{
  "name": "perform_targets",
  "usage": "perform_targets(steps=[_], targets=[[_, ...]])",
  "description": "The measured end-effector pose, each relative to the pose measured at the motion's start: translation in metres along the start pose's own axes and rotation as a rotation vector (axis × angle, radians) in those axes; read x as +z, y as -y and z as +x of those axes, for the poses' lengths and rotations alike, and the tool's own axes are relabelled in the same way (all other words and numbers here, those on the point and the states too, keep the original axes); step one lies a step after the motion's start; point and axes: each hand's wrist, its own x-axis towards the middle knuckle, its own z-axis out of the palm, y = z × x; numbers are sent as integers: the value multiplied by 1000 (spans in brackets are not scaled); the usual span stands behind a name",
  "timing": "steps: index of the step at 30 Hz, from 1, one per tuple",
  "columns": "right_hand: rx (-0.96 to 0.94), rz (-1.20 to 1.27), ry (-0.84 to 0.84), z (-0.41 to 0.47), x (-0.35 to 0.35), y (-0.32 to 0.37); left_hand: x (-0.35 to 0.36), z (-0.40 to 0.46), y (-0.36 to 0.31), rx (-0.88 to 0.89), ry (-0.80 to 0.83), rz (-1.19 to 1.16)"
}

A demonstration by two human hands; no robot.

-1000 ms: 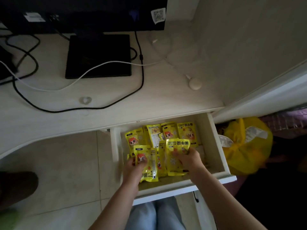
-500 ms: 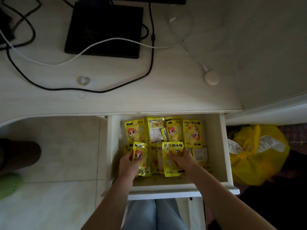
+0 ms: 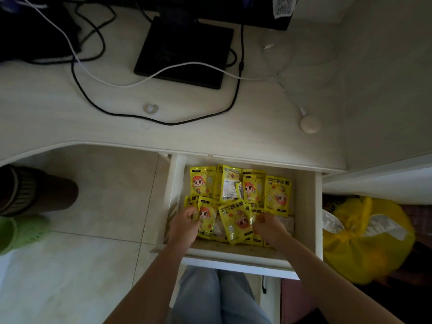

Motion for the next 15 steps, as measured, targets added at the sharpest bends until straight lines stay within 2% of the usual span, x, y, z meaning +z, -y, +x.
perform_targets(steps=[6,10,15], targets=[[-207,-129,-34,-47,-2,33,-32,-36,-4,69,-194,-54],[-289,-227,-68,-55,4,41,-35,-46,-11,120,-223,-12],[-484,-429,-43,-79,35,77,-67,-79,16,119,-332,-72]])
